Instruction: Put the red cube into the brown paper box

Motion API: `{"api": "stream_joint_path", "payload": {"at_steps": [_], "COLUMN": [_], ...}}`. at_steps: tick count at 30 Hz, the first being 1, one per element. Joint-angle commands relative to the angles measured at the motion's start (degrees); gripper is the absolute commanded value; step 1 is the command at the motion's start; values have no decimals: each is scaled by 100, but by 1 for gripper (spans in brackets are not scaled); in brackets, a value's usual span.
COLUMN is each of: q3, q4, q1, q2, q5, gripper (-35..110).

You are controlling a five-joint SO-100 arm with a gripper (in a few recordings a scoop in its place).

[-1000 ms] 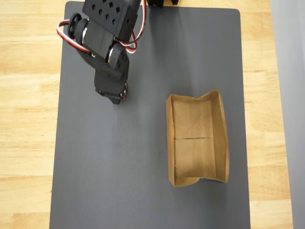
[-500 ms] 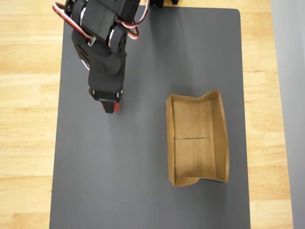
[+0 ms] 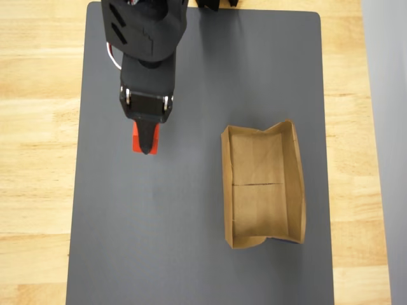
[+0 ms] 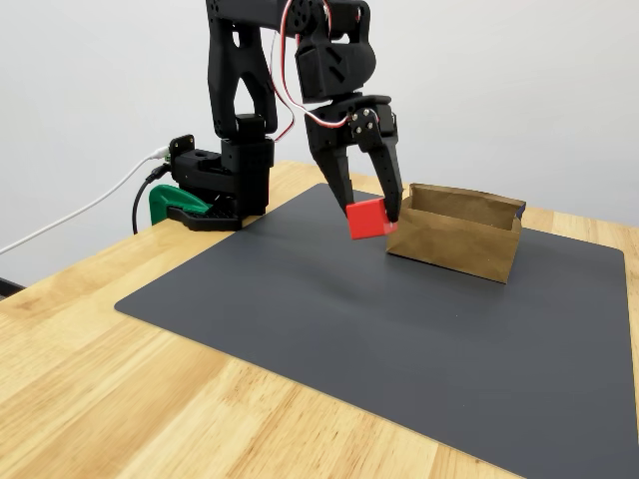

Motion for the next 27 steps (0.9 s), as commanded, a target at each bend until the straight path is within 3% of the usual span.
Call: {"api": "stream_joint_path", "payload": {"at_steps": [1, 9, 22, 27], "q3": [255, 791, 1292, 1573], "q4": [-237, -721, -457, -1063], "q1": [-62, -492, -1828, -2303], "q2": [773, 1775, 2558, 2549], "q5": [9, 141, 949, 1107], "gripper": [0, 0, 0, 0]}}
